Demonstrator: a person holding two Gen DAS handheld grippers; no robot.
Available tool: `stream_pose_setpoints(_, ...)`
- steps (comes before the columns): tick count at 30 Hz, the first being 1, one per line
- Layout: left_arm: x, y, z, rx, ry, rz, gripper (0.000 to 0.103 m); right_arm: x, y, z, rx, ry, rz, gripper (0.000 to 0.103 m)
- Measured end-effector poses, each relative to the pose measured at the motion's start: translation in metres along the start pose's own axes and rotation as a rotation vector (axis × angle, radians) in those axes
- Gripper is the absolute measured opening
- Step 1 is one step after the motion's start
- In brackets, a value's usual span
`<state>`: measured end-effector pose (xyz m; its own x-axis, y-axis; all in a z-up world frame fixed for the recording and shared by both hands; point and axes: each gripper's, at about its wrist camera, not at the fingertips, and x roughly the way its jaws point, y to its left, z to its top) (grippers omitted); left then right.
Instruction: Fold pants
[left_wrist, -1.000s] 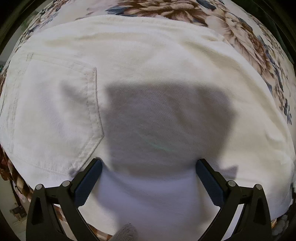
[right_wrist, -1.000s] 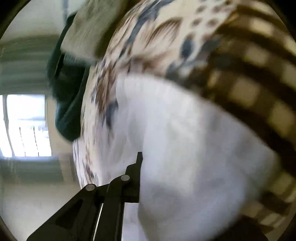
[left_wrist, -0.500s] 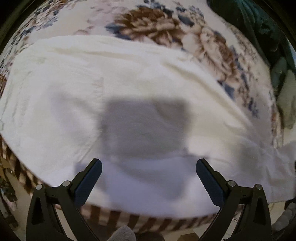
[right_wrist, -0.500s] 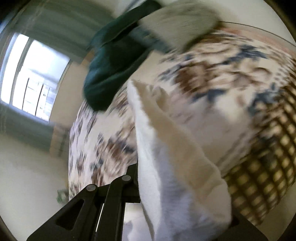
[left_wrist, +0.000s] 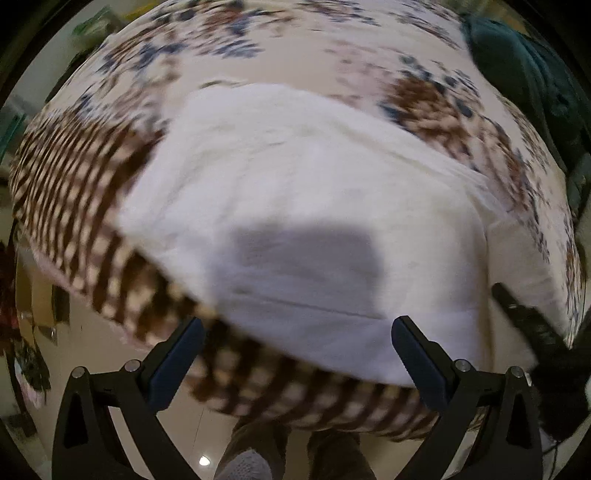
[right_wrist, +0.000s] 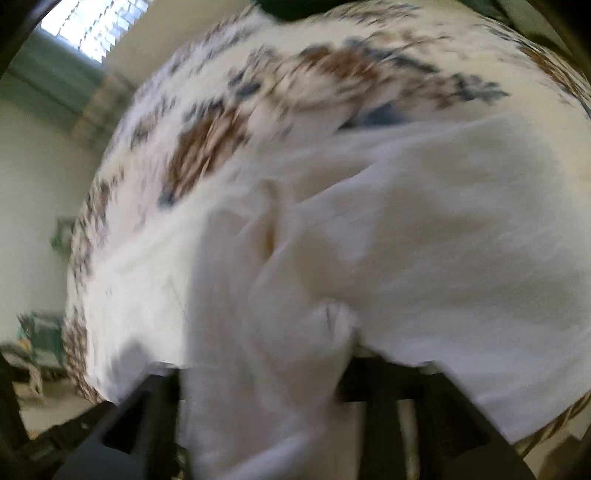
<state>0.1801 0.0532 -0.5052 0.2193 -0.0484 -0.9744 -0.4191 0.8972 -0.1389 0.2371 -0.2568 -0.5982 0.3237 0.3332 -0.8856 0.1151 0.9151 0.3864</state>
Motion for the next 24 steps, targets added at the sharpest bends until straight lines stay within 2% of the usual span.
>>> stream_pose_setpoints(1,0.0,0.009,-0.001,-0.015,0.002,0.005,0.103,0.001,0.014,-0.007,-0.023,0.023,0.011,0.064)
stream_pose_setpoints(2,-0.002,0.018,-0.001,-0.03,0.006,0.011,0.103,0.0,0.027,-0.013,-0.052,0.046,0.029,0.065)
stream_pose_setpoints(4,-0.004,0.031,0.004,-0.057,0.008,0.013,0.103,-0.001,0.047,-0.02,-0.059,0.126,0.156,0.066)
stream_pose_setpoints(5,-0.008,0.036,0.007,-0.063,0.002,0.011,0.103,-0.005,0.05,-0.019,-0.036,0.145,0.178,0.066)
stream_pose_setpoints(7,-0.016,0.038,0.014,-0.063,-0.016,-0.007,0.103,-0.024,0.041,-0.014,0.008,0.123,0.18,0.068)
stream_pose_setpoints(10,-0.026,0.016,0.03,-0.04,-0.038,-0.097,0.103,-0.068,0.006,-0.012,0.059,0.038,0.071,0.079)
stream_pose_setpoints(13,-0.023,-0.016,0.04,-0.011,-0.017,-0.212,0.103,-0.092,-0.039,-0.004,0.122,0.027,-0.055,0.08)
stream_pose_setpoints(16,-0.002,-0.074,0.049,0.066,0.024,-0.286,0.103,-0.102,-0.084,0.005,0.14,0.036,-0.184,0.08)
stream_pose_setpoints(21,0.042,-0.145,0.055,0.172,0.082,-0.235,0.103,-0.098,-0.139,0.012,0.15,0.063,-0.308,0.08)
stream_pose_setpoints(22,0.051,-0.152,0.056,0.183,0.092,-0.21,0.103,-0.094,-0.142,0.018,0.157,0.071,-0.32,0.079)
stream_pose_setpoints(24,0.073,-0.155,0.057,0.211,0.123,-0.103,0.103,-0.077,-0.155,0.025,0.168,0.098,-0.38,0.074)
